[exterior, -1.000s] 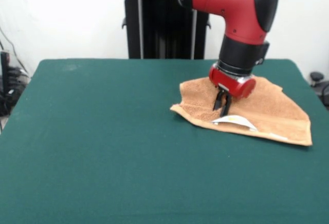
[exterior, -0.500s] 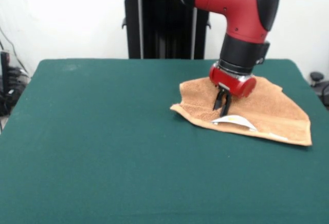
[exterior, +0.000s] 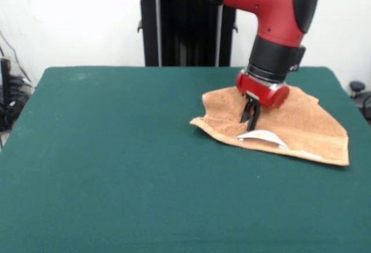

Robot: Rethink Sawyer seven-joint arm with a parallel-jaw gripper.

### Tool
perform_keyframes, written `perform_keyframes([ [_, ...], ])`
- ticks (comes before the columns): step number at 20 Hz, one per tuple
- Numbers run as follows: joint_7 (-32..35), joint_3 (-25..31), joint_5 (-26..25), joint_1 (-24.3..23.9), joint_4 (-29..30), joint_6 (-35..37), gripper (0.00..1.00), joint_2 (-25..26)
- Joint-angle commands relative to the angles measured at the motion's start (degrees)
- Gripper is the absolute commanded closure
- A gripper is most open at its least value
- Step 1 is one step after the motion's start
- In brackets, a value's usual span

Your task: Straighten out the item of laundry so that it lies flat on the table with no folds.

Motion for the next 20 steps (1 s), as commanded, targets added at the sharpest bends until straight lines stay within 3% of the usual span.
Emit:
perform_keyframes([
  [1, 9.4, 4.5, 3.4, -3.3, -1.5, -1.9, 1.00, 3.5],
  [5, 6.1, 4.7, 4.1, -3.8, -8.5, 2.7, 1.00, 5.4],
  [10, 5.1, 2.3, 6.7, -1.8, -16.1, 2.8, 1.00, 9.0],
  [16, 5.6, -2.8, 12.9, 1.6, -24.6, -0.1, 1.00, 14.7],
  [20, 6.0, -7.8, 17.0, 4.6, -28.7, 3.7, 1.00, 16.9],
])
